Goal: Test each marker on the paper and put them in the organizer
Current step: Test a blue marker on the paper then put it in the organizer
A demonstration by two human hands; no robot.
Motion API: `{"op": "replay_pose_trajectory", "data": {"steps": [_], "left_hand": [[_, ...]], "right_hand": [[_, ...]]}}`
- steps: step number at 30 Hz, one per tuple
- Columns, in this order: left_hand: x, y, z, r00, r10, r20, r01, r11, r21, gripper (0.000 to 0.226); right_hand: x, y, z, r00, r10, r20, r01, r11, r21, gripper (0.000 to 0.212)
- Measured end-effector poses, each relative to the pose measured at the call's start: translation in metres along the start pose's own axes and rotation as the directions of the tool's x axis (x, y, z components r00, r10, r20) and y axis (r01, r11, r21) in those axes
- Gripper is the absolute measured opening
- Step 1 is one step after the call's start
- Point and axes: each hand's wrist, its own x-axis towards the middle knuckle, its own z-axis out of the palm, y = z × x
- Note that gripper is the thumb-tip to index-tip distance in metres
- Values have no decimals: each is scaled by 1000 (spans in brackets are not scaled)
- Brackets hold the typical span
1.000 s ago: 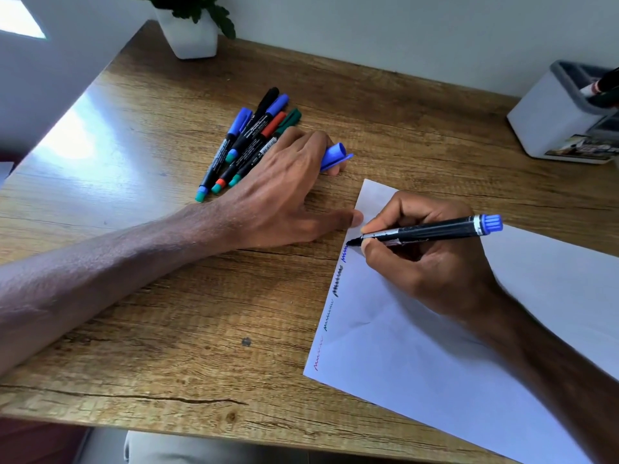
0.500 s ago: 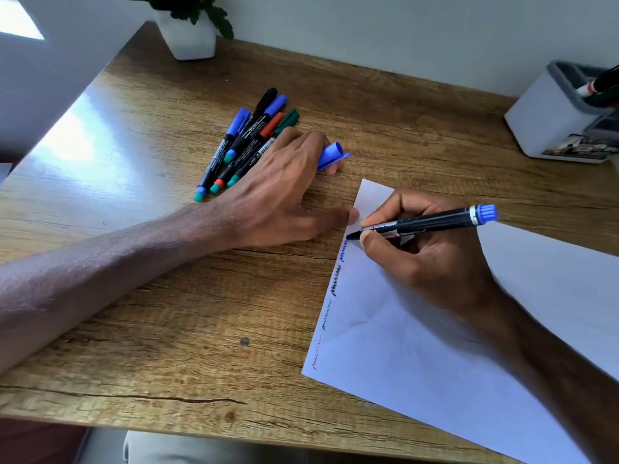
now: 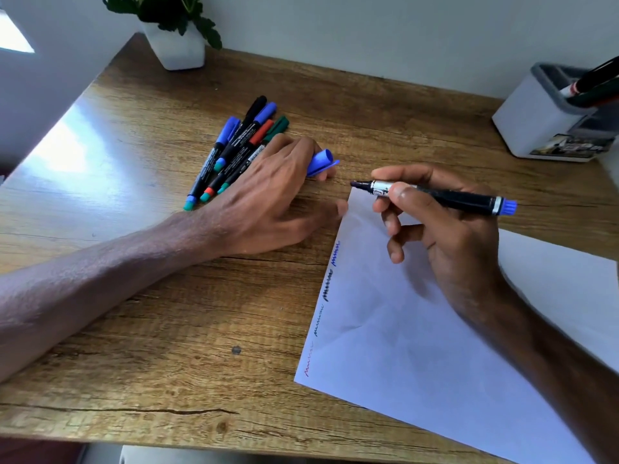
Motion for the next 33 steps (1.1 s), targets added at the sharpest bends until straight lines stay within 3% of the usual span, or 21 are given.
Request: {"op": "replay_pose_trajectory", "data": {"steps": [6,12,20,33], "left_hand": [[-3,2,-5,999,-21,-37,14,986,-164,38],[1,2,-2,994,72,-87,-80,993,-91,16],[1,-1,-2,991,104,-81,-107,994,-32,26],[2,1,-1,977,197,-76,-196,980,25,38]], "right_hand": [[0,0,1,999,-12,-44,12,1000,10,13],[4,1,-2,992,-88,-87,87,996,-21,9],[4,-2,-1,992,-95,-83,100,994,52,21],[4,-2,-3,990,-124,-73,121,991,-53,14]]}}
